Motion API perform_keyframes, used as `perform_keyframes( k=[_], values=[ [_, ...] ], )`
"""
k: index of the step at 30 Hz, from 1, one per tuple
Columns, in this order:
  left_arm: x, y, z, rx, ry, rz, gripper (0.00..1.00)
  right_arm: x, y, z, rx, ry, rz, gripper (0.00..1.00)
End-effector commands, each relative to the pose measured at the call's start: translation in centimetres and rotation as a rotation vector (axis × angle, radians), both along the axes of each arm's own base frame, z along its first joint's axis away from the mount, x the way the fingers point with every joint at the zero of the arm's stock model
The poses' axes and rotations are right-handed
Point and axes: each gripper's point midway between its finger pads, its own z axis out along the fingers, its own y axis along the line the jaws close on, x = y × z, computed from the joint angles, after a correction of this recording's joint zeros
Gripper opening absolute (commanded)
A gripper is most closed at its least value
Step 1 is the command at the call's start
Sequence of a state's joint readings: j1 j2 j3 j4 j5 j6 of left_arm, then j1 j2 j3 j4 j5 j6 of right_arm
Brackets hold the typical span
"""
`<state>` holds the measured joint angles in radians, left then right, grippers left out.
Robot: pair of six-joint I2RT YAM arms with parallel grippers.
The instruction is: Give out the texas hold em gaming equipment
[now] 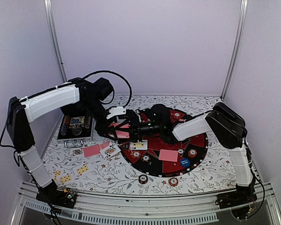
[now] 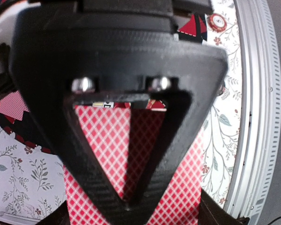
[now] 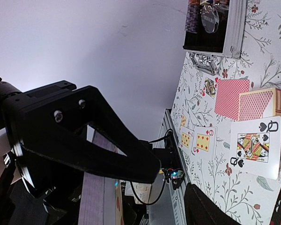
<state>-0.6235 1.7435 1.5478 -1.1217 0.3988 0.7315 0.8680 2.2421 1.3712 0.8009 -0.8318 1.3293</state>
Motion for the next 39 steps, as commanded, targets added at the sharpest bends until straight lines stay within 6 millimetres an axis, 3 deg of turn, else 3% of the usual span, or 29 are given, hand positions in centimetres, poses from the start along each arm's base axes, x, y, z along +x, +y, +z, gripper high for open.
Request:
perform_keyframes(
  k=[1,14,25,27,33,39],
  values=[
    [0.5,-0.5,1.8,-0.051,-0.035,0.001,0.32,0.7,-1.6,-1.4,-0.054,0.048,-0.043,0.6],
    [0.4,-0.4,1.6,-0.044,-0.03,0.001,0.32,1.0,-4.0,-0.3,-0.052,0.039,-0.077,0.46],
    [0.4,-0.3,1.4,-0.039,-0.028,0.003,0.32,0.9,-5.1,0.7,-0.046,0.03,-0.087,0.43],
    [0.4,-0.3,1.5,-0.041,-0.029,0.002,0.32,0.8,-5.2,0.9,-0.043,0.026,-0.087,0.45],
    [0.5,-0.5,1.5,-0.045,-0.028,0.002,0.32,0.3,-4.6,2.5,-0.011,-0.011,-0.065,0.7],
    [0.6,-0.6,1.4,-0.044,-0.022,0.005,0.32,-0.3,-3.0,3.3,0.008,-0.029,-0.031,0.76]
  ],
)
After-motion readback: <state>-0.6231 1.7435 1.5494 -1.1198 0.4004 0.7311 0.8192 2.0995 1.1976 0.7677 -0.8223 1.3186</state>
